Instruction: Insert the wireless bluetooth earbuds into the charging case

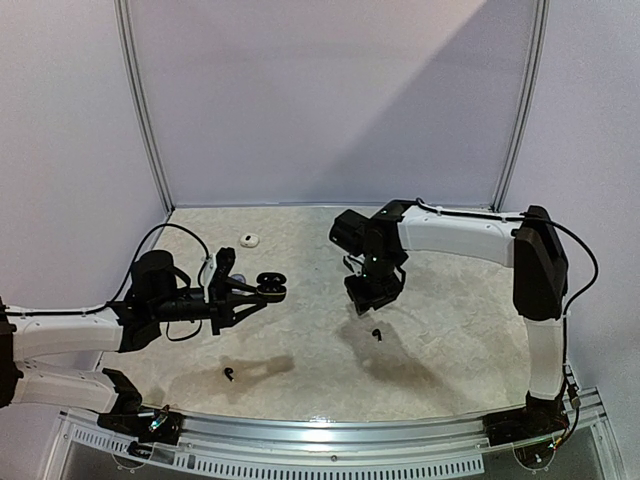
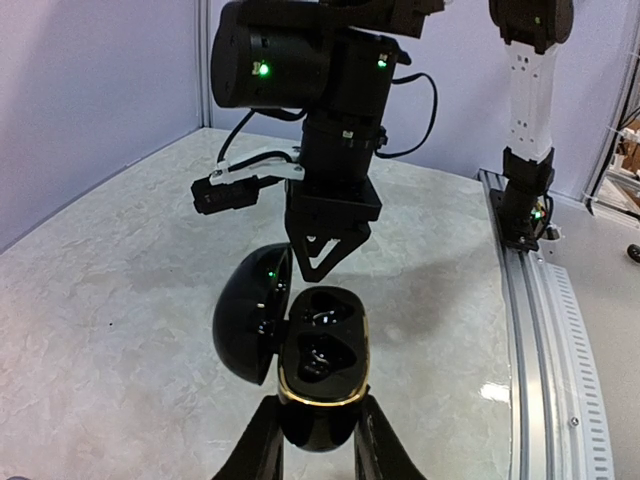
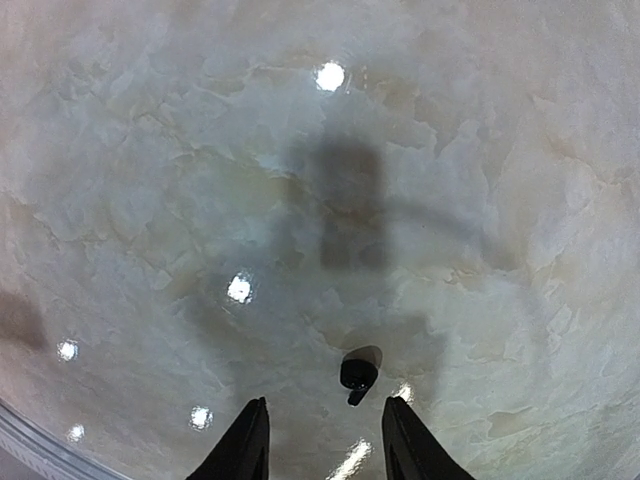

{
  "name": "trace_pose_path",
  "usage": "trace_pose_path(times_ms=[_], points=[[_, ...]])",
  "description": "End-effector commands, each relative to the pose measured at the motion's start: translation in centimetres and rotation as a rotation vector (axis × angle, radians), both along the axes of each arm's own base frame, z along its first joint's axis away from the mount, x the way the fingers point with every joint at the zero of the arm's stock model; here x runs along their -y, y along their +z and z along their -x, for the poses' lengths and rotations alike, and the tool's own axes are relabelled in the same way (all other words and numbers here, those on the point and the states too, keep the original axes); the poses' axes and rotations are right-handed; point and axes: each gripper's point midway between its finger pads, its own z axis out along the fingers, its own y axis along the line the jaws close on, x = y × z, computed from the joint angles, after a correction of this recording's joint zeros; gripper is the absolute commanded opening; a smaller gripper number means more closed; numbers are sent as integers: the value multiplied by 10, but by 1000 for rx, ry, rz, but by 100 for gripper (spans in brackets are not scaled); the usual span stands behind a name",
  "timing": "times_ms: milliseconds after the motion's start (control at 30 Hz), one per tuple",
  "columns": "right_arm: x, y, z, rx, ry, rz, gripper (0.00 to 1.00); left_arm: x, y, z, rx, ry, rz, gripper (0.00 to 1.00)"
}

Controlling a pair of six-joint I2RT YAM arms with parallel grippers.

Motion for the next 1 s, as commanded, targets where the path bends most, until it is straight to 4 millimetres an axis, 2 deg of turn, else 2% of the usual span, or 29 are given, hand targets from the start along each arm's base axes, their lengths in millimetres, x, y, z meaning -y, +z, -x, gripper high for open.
trace_pose_path(times_ms=[0, 100, 200, 400, 700, 833, 967], points=[[6, -11, 1, -7, -7, 57, 42, -2, -2, 2, 14, 4, -8, 0], [16, -19, 3, -23, -10, 108, 50, -2, -4, 2, 14, 3, -10, 0], [22, -28, 3, -44, -2, 126, 54, -2, -3, 3, 14, 0, -10, 0], [17, -41, 6, -90, 69, 97, 56, -2, -3, 3, 15, -2, -13, 0], [32, -70, 18, -157, 86, 143, 52, -2, -4, 4, 15, -3, -17, 0], [28, -76, 24, -181, 79, 115, 45, -2, -5, 3, 15, -2, -18, 0], [24, -75, 21, -170, 78, 100, 37, -2, -4, 3, 15, -2, -17, 0]])
